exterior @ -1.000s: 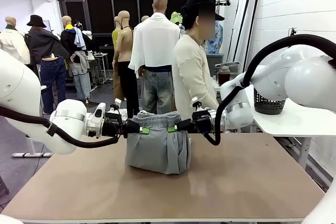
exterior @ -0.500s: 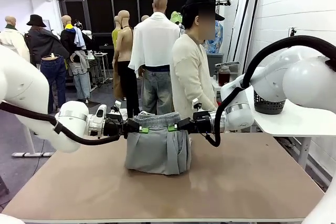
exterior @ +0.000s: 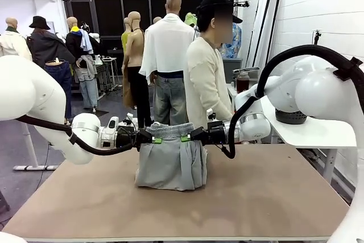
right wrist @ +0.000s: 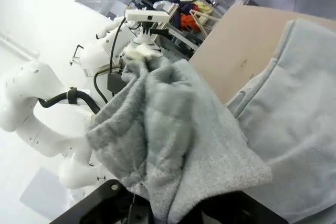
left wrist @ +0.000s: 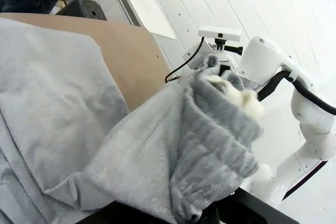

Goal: Fold the training pants.
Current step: Fold the Training pants in half.

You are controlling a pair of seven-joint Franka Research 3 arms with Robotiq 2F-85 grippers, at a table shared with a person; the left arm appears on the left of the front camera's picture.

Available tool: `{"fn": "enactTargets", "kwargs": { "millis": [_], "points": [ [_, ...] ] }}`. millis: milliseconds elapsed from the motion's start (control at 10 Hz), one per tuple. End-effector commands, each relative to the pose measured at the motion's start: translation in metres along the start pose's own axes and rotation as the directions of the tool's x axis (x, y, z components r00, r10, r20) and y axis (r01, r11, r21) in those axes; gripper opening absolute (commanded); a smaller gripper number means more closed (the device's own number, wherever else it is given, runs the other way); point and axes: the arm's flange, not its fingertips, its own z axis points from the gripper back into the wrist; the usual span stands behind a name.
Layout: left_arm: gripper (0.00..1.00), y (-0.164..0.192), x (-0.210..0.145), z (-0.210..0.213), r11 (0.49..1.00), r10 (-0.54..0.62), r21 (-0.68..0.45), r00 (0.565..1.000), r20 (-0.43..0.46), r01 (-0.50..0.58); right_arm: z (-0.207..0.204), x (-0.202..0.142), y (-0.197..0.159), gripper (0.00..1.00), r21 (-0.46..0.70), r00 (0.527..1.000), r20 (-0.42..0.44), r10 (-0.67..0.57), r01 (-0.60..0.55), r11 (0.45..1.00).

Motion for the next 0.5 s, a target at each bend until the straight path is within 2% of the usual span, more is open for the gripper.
{"fn": "enactTargets", "kwargs": {
  "millis": [0,400],
  "points": [
    [0.0,-0.011,-0.0018,0.0042,0.999,-0.026,0.024,1.0,0.006,0.026,0.0055,-0.0002,0.0072,0.0,-0.005,1.0,0.004,0.02,-0.02,1.0],
    [0.0,-0.0071,0.0012,-0.0006,1.0,-0.014,0.008,1.0,0.0,0.014,0.0003,0.002,0.0046,0.0,0.0,1.0,0.0,0.009,-0.009,1.0]
  ]
}}
